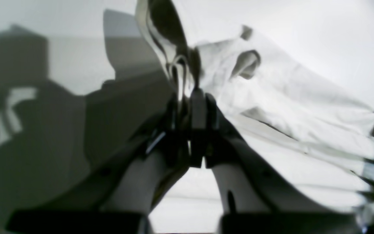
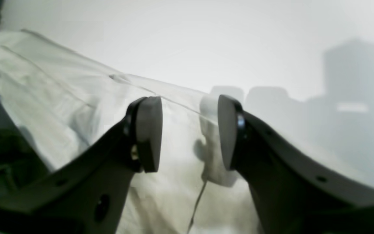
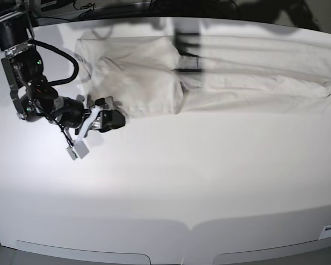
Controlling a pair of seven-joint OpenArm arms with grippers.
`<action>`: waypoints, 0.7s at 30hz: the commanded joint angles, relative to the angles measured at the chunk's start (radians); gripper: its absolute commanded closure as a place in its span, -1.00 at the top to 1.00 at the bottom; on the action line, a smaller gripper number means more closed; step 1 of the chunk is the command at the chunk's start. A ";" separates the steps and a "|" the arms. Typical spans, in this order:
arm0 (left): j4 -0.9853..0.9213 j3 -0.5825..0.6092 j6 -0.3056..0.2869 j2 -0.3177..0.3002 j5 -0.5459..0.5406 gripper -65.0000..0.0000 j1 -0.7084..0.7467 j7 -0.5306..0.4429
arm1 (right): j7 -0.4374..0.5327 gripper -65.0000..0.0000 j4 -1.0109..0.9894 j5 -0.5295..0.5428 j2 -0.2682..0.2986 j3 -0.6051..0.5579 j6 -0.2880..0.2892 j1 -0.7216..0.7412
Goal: Fold the T-shirt properly
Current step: 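Fold the loose sleeve end over with the right gripper, then grasp the strip's end with the left gripper and fold it inward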
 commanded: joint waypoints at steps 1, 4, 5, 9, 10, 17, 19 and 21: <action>0.011 -0.008 0.024 -0.040 0.017 -1.00 -0.006 -0.039 | 0.018 -0.13 0.012 0.006 0.000 0.009 0.010 0.019; 0.011 -0.008 0.066 -0.067 0.061 -1.00 -0.005 -0.050 | 0.018 -0.13 0.012 -0.006 -0.043 0.009 0.010 0.020; 0.011 -0.008 0.067 -0.074 0.050 -1.00 -0.006 -0.033 | 0.019 -0.13 0.012 -0.006 -0.055 0.009 0.010 0.020; 0.032 -0.008 0.064 -0.077 -0.108 -1.00 -0.005 0.064 | 0.022 -0.13 0.012 -0.029 -0.086 0.009 0.010 0.021; 0.049 -0.008 0.064 -0.069 -0.155 -1.00 -0.003 0.095 | 0.023 -0.13 0.012 -0.039 -0.087 0.009 0.010 0.020; 0.302 -0.008 0.071 0.083 -0.309 -1.00 0.100 0.128 | 0.022 -0.13 0.012 -0.040 -0.087 0.009 0.005 0.032; 0.402 -0.004 0.092 0.150 -0.306 -1.00 0.124 0.114 | 0.022 -0.13 0.012 -0.040 -0.087 0.009 0.005 0.037; 0.489 0.017 0.108 0.212 -0.304 -1.00 0.145 0.073 | 0.022 -0.13 0.012 -0.040 -0.087 0.009 0.005 0.043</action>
